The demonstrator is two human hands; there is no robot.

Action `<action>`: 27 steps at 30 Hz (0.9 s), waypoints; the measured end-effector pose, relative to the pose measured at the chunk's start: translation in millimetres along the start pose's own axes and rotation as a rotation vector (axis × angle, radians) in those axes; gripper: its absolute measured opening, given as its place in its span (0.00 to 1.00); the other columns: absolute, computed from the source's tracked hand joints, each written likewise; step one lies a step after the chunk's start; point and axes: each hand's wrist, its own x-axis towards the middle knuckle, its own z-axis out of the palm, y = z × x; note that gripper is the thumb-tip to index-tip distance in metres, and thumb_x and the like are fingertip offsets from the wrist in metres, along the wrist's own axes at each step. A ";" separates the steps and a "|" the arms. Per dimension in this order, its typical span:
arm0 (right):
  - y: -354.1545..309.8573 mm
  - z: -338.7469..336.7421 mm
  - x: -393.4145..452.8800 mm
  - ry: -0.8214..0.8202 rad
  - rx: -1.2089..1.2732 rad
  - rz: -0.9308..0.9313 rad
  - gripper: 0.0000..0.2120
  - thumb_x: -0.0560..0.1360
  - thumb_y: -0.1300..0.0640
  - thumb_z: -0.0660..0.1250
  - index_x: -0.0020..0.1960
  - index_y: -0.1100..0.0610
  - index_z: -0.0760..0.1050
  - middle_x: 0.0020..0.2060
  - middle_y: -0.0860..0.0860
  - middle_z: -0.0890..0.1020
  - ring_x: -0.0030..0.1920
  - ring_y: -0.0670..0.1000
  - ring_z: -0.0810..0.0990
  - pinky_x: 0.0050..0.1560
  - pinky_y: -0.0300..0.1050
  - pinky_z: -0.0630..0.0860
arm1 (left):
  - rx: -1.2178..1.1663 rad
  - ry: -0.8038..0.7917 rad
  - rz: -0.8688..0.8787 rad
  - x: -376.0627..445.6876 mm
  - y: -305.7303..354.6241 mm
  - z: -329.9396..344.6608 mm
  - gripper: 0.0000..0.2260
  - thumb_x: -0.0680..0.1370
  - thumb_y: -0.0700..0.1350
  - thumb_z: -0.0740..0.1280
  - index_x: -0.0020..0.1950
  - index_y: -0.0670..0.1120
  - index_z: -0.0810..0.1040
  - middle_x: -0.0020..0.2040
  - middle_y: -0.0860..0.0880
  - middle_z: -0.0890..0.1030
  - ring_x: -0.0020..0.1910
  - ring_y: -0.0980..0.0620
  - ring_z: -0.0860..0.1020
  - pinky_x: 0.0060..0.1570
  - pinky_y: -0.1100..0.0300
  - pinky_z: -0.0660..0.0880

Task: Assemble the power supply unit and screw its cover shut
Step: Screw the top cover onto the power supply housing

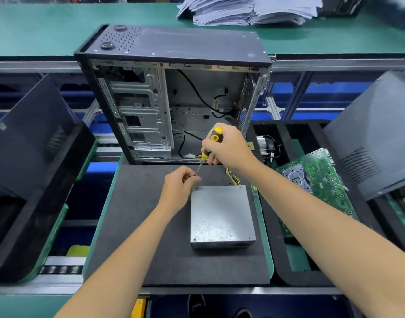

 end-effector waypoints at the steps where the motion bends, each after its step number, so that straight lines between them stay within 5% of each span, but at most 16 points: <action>1: 1.2 -0.8 0.6 0.007 0.002 0.002 0.02 0.73 0.62 0.64 0.41 0.60 0.73 0.35 0.59 0.84 0.28 0.54 0.82 0.28 0.41 0.75 | -0.003 0.010 0.004 -0.6 0.4 1.2 0.06 0.76 0.39 0.68 0.39 0.46 0.77 0.29 0.53 0.77 0.28 0.61 0.73 0.33 0.71 0.70; 8: 6.3 0.2 2.6 -0.004 -0.006 0.016 0.03 0.74 0.62 0.65 0.41 0.59 0.73 0.35 0.56 0.84 0.28 0.54 0.82 0.29 0.40 0.76 | 0.022 -0.001 -0.002 -1.4 -1.1 5.2 0.07 0.76 0.41 0.70 0.39 0.47 0.75 0.34 0.48 0.78 0.30 0.58 0.71 0.34 0.67 0.70; 20: 7.5 12.4 1.7 -0.151 -0.200 -0.081 0.08 0.75 0.60 0.66 0.45 0.64 0.70 0.33 0.56 0.81 0.27 0.48 0.82 0.28 0.37 0.77 | 0.125 -0.065 0.070 2.2 -16.8 5.8 0.12 0.70 0.44 0.76 0.37 0.50 0.73 0.36 0.53 0.75 0.34 0.60 0.70 0.35 0.70 0.68; 27: 4.4 15.8 5.1 -0.207 -0.278 -0.112 0.08 0.76 0.59 0.66 0.46 0.63 0.70 0.35 0.56 0.81 0.29 0.47 0.83 0.34 0.44 0.82 | 0.073 -0.140 -0.005 5.6 -20.1 -1.0 0.11 0.69 0.45 0.77 0.37 0.50 0.75 0.36 0.51 0.77 0.32 0.60 0.71 0.34 0.70 0.69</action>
